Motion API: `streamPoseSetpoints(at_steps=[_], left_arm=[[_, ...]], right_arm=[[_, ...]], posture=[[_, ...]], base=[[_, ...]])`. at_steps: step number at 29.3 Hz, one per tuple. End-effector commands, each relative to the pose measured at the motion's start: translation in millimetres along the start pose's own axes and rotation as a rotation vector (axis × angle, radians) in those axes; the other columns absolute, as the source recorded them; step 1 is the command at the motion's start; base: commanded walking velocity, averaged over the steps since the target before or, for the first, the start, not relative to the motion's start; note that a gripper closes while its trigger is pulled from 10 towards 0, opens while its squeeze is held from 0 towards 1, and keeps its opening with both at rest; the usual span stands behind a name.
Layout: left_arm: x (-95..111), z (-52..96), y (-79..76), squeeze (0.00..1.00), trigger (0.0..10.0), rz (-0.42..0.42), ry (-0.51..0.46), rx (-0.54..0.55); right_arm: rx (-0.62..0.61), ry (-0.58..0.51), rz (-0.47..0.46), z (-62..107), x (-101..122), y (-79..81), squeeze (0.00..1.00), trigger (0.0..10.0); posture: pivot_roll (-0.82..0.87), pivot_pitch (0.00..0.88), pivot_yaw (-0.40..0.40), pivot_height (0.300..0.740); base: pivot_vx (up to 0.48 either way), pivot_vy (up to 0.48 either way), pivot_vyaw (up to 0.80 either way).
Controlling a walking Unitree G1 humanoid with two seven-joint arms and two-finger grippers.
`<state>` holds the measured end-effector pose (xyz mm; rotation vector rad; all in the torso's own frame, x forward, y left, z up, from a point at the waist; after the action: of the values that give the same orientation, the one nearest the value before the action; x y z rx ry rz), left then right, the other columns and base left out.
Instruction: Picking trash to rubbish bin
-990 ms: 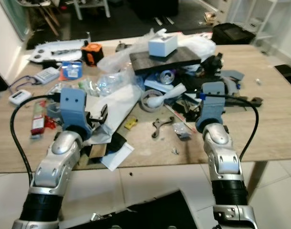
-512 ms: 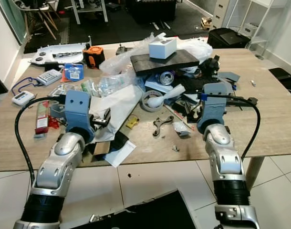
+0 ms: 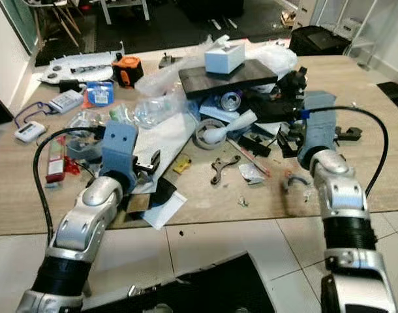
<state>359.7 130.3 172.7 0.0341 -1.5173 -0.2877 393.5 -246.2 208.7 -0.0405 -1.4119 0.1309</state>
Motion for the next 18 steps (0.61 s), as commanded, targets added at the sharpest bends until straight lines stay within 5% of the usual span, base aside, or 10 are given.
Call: streamPoseSetpoints(at_steps=[1, 5, 6, 8, 9, 10, 13, 18], left_arm=[[0, -2.2, -6.8, 0.00, 10.0, -0.003, 0.012, -0.029], [6, -2.9, -9.6, 0.00, 10.0, -0.012, -0.013, -0.054], [7, -2.7, -10.9, 0.00, 10.0, -0.014, -0.019, -0.067], [7, -2.7, -10.9, 0.00, 10.0, -0.014, -0.019, -0.067], [9, -1.8, -13.0, 0.00, 10.0, -0.019, -0.027, -0.088], [12, -0.1, -15.8, 0.00, 10.0, -0.019, -0.044, -0.122], [16, 4.3, -19.1, 0.00, 10.0, -0.032, -0.069, -0.176], [21, 9.7, -21.6, 0.00, 10.0, -0.054, -0.098, -0.237]], right_arm=[[0.062, 0.041, 0.021, 0.8, 0, -6.6, 0.00, 10.0], [0.157, 0.055, 0.064, 2.9, 7, -10.7, 0.00, 10.0], [0.197, 0.053, 0.069, 4.2, 12, -10.7, 0.13, 10.0], [0.197, 0.053, 0.069, 4.2, 12, -10.7, 0.13, 10.0], [0.273, 0.053, 0.068, 7.2, 19, -7.6, 0.82, 10.0], [0.352, 0.058, 0.089, 11.0, 25, -4.0, 1.00, 10.0], [0.498, 0.094, 0.155, 19.1, 35, -0.1, 1.00, 10.0], [0.657, 0.125, 0.140, 30.2, 40, 5.8, 1.00, 10.0]], posture=[[-0.02, 0.159, 0.077, 0.740], [-0.02, 0.158, 0.074, 0.740], [-0.02, 0.154, 0.067, 0.740], [-0.02, 0.154, 0.067, 0.740], [-0.02, 0.151, 0.054, 0.740], [-0.02, 0.151, 0.054, 0.740], [-0.01, 0.149, 0.040, 0.740], [-0.01, 0.136, 0.019, 0.740]], base=[[0.000, 0.000, 0.00], [0.000, 0.000, 0.00], [0.000, 0.000, 0.00], [0.000, 0.000, 0.00], [0.000, 0.000, 0.00], [0.000, 0.000, 0.00], [0.000, 0.000, 0.00], [0.000, 0.000, 0.00]])
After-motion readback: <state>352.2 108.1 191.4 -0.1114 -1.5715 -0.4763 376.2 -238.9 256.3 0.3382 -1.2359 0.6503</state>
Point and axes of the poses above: a point about 5 cm out from each wrist's last joint towards the gripper, its own z axis pointing back from the gripper into the wrist, its own x axis along the axis of the wrist's last joint, y = z × x, the point moved 3 cm from there along -z, pointing out of the wrist towards the gripper, and after that the axes turned 3 degrees about -z, right-handed, at the moved point
